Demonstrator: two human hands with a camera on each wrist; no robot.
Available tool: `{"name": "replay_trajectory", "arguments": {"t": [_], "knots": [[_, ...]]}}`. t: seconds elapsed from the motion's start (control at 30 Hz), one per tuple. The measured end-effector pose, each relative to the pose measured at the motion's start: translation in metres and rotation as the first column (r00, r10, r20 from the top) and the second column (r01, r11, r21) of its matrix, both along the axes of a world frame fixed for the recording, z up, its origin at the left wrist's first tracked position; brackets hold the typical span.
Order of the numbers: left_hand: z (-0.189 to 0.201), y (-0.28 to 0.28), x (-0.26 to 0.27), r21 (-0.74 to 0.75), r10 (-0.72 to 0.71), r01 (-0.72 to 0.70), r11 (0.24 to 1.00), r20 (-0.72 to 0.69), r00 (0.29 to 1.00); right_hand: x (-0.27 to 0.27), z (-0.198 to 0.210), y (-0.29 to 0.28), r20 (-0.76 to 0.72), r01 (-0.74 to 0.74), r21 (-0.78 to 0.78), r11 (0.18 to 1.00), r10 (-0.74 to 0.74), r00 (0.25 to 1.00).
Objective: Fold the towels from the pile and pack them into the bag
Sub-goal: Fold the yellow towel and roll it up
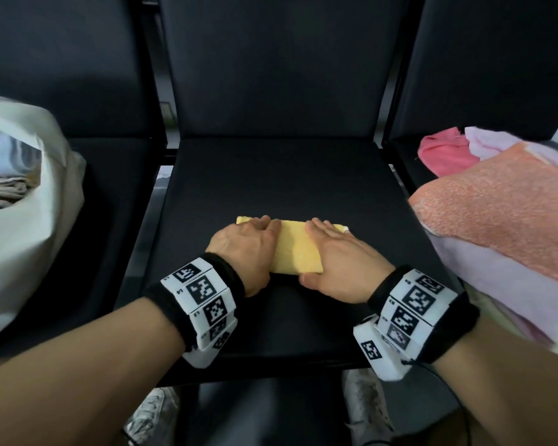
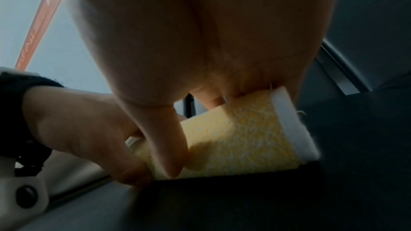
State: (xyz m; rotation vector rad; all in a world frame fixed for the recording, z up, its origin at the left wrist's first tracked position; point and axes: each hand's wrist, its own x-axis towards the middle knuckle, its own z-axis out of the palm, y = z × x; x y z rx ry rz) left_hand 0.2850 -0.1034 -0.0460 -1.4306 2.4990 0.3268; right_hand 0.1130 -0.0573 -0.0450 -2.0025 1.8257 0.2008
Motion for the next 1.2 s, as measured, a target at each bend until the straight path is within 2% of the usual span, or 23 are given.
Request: {"name": "replay_trajectory", "arguments": {"t": [0.23,0.47,0.67,0.83,0.97,1.2], "knots": [[0.001,-0.001,0.004,0.036,0.051,-0.051,0.998,0.0,0.999,0.003,0.004,-0.003,-0.022,0.016,-0.004,1.0,-0.016,1.0],[0.013,0.009,0.001,-0.093,0.046,-0.041,0.995,0.043,0.998,0.012,0.01,0.002,-0.077,0.002,-0.064,0.998,-0.007,0.997],[0.019,0.01,0.006,-0.074,0.066,-0.066,0.995,0.003,0.998,0.022,0.011,0.006,-0.077,-0.02,-0.159,0.987,0.008,0.997],[0.013,0.01,0.008,-0.088,0.063,-0.061,0.994,0.019,0.998,0.025,0.017,0.003,-0.071,-0.04,-0.178,0.983,0.028,0.997],[0.013,0.009,0.015,-0.195,0.071,-0.078,0.978,-0.043,0.997,0.03,0.019,0.004,-0.084,-0.059,-0.208,0.976,0.042,0.996],[0.015,0.012,0.035,-0.221,0.108,-0.129,0.967,-0.102,0.989,0.044,0.022,0.002,-0.088,-0.108,-0.259,0.96,0.088,0.992]]}}
